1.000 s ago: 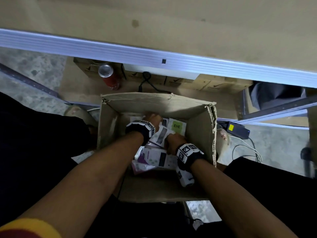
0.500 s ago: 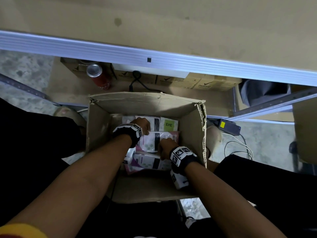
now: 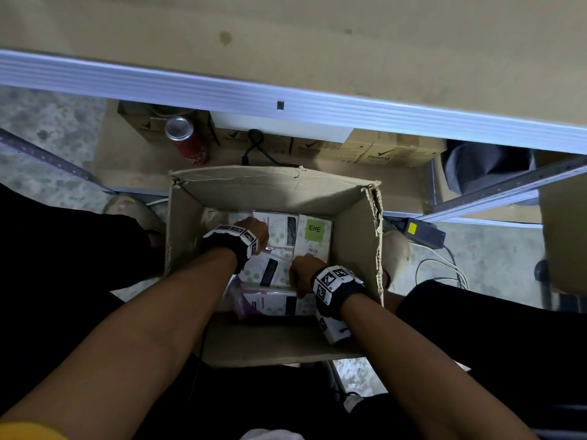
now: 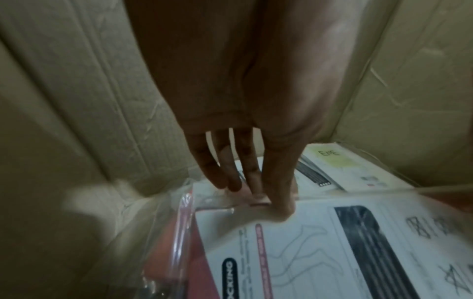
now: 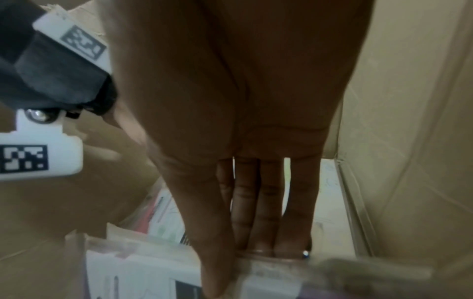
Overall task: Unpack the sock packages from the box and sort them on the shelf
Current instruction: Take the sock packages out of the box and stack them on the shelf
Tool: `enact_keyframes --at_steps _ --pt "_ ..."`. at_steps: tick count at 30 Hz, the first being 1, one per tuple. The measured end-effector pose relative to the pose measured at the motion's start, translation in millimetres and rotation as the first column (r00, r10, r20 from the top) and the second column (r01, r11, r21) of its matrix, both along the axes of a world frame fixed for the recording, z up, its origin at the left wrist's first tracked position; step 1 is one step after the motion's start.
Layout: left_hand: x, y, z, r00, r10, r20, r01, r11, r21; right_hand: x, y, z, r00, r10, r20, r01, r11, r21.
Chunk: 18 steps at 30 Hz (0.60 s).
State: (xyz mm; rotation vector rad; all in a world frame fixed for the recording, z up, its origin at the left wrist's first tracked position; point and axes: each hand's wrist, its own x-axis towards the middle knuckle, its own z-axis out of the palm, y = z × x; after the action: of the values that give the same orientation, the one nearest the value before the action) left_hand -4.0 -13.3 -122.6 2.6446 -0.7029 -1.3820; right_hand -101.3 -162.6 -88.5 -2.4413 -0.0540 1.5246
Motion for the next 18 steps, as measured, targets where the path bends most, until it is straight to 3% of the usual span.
enact_keyframes --at_steps 11,15,18 --pt "-6.3 -25.1 -13.0 0.963 0.264 -0.064 -0.271 0.943 -0.194 -1.2 1.3 6.8 0.998 0.062 -0.02 -0.062 0.998 -0.012" --pt "-5.2 -24.6 -16.6 0.933 0.339 -0.119 -0.355 0.921 -0.16 0.0 0.8 10.0 0.997 0.075 -0.024 -0.075 0.997 -0.013" --pt "1.9 -8.9 -14.9 0.868 0.459 -0.188 -0.483 0.869 -0.109 1.4 2.2 12.3 0.997 0.057 -0.045 -0.058 0.998 -0.013"
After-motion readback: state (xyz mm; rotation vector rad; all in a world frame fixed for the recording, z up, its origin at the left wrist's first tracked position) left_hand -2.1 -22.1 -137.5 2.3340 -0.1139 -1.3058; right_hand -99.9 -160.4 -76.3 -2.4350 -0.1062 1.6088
